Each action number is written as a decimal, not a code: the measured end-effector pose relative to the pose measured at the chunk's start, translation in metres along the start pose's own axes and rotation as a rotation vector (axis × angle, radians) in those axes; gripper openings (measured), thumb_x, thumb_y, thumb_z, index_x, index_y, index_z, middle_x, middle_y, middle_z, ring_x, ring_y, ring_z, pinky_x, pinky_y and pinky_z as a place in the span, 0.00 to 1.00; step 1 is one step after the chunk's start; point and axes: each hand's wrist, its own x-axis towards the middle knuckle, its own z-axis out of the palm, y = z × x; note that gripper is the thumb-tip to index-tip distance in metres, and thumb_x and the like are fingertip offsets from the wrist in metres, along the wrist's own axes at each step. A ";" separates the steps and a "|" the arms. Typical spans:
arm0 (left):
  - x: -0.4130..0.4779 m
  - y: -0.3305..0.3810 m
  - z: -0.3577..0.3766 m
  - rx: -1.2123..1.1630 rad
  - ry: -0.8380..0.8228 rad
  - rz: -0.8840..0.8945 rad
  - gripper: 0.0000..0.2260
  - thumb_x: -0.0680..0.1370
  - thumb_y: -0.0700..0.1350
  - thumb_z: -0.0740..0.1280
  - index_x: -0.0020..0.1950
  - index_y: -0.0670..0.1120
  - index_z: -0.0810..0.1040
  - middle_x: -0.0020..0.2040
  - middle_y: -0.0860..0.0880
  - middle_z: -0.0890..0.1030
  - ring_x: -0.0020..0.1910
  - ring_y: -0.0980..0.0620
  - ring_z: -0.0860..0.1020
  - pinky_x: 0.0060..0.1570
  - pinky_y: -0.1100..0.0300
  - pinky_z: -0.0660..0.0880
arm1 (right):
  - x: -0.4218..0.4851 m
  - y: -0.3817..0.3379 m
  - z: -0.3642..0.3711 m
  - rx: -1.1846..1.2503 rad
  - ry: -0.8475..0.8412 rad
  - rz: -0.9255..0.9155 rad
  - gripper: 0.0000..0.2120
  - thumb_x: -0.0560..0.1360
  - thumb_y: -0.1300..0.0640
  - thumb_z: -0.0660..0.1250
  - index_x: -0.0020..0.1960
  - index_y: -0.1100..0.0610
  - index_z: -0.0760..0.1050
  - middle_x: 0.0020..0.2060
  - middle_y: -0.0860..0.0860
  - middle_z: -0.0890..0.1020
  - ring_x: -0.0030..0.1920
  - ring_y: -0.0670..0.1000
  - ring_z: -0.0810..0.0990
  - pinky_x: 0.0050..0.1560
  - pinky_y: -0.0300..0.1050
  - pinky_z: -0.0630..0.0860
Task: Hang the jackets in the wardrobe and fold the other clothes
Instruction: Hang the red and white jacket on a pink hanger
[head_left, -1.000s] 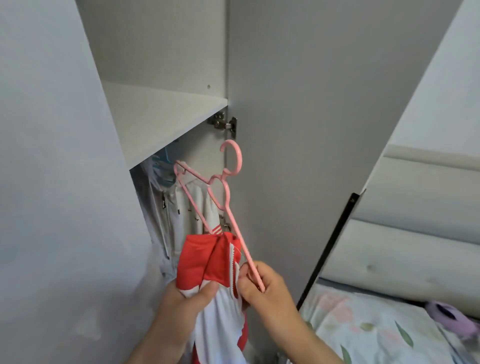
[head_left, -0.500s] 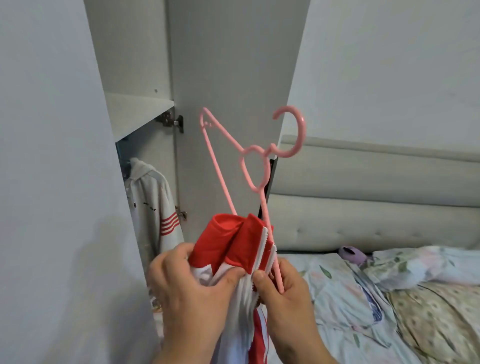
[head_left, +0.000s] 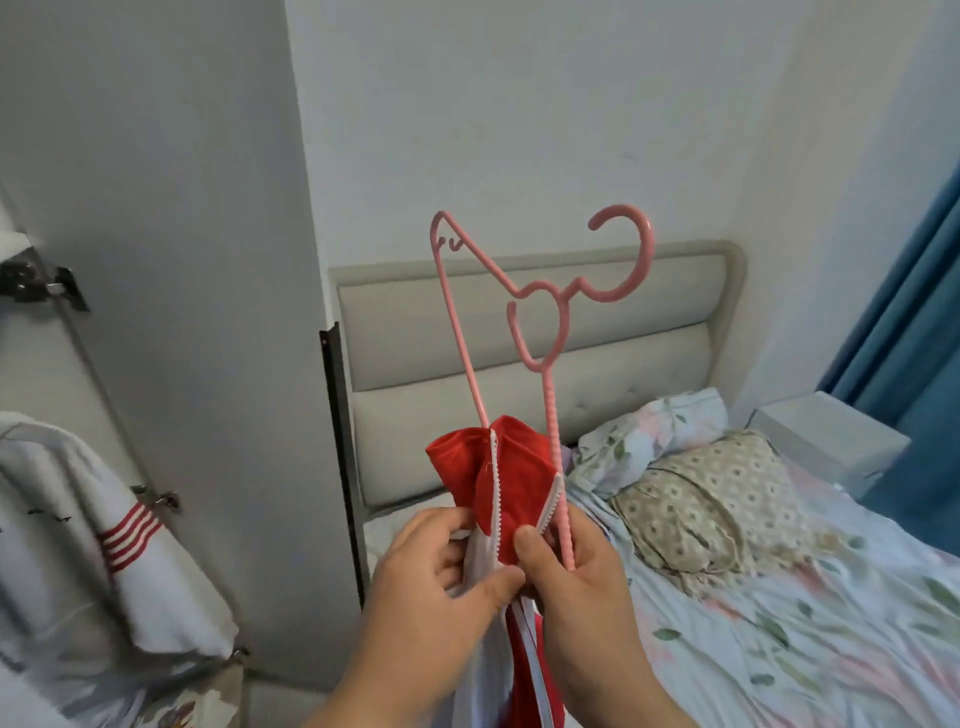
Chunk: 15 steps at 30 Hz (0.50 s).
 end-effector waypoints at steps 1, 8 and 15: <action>0.011 -0.004 0.006 0.007 -0.020 0.004 0.18 0.67 0.45 0.77 0.49 0.65 0.82 0.51 0.57 0.83 0.49 0.54 0.84 0.48 0.59 0.81 | 0.006 0.001 -0.005 -0.004 0.034 -0.005 0.15 0.78 0.70 0.63 0.52 0.55 0.84 0.44 0.59 0.85 0.46 0.60 0.83 0.49 0.54 0.81; 0.097 -0.021 0.036 -0.018 0.036 -0.011 0.05 0.77 0.42 0.71 0.42 0.51 0.84 0.36 0.43 0.82 0.32 0.47 0.78 0.38 0.54 0.77 | 0.062 -0.002 -0.050 -0.270 0.211 -0.080 0.10 0.76 0.60 0.69 0.47 0.46 0.84 0.37 0.51 0.84 0.40 0.46 0.81 0.44 0.40 0.77; 0.188 -0.032 0.061 -0.061 0.021 -0.071 0.06 0.77 0.43 0.65 0.42 0.44 0.78 0.40 0.41 0.82 0.43 0.37 0.80 0.45 0.45 0.76 | 0.106 -0.034 -0.121 -0.634 0.509 -0.063 0.10 0.77 0.64 0.67 0.39 0.55 0.79 0.32 0.53 0.78 0.33 0.44 0.74 0.41 0.55 0.77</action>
